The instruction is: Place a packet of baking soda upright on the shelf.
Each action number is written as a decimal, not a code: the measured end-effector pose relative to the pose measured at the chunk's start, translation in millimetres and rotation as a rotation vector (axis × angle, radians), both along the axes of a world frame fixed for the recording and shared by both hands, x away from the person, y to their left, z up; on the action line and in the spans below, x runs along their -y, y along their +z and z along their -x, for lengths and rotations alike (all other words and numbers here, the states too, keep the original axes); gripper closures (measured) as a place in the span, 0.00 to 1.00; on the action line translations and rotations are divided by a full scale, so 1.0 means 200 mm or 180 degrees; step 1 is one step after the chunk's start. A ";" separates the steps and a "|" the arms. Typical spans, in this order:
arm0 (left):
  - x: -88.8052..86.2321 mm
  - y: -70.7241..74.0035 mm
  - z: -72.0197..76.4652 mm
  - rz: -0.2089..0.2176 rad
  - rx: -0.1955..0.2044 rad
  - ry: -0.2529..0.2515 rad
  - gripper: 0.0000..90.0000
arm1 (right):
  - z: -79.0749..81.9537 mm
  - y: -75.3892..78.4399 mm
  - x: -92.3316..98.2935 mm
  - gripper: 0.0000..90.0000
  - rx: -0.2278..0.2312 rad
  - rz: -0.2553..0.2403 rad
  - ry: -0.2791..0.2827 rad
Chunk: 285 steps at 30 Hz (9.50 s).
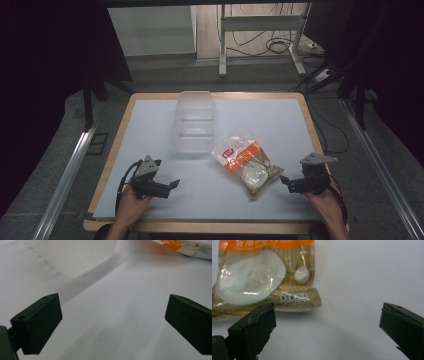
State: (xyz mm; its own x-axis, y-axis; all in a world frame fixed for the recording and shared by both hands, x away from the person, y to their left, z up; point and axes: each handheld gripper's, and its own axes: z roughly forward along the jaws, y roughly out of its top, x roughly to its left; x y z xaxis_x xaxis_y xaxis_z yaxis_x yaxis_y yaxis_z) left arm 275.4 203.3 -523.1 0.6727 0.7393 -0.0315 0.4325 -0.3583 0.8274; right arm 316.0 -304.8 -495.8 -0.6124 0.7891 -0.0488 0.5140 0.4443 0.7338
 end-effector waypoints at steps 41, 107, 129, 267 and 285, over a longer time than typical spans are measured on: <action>0.04 -0.03 -0.01 -0.0245 -0.0146 -0.0076 0.03 | -0.02 0.02 -0.06 0.32 -0.0130 -0.0066 -0.0047; 0.07 -0.05 -0.01 -0.0416 -0.0165 -0.0100 0.03 | -0.14 -0.06 -0.17 0.99 -0.0789 0.0340 0.0767; 0.08 -0.05 -0.02 -0.0441 -0.0174 -0.0128 0.03 | -0.03 -0.07 -0.32 0.99 -0.0976 0.0340 0.1427; 0.11 -0.05 0.00 -0.0575 -0.0128 -0.0214 0.03 | -0.16 0.35 -0.59 0.99 -0.0513 -0.0489 0.1485; 0.11 -0.05 -0.01 -0.0576 -0.0131 -0.0218 0.03 | -0.29 0.51 -0.61 0.99 -0.0190 -0.0438 0.1272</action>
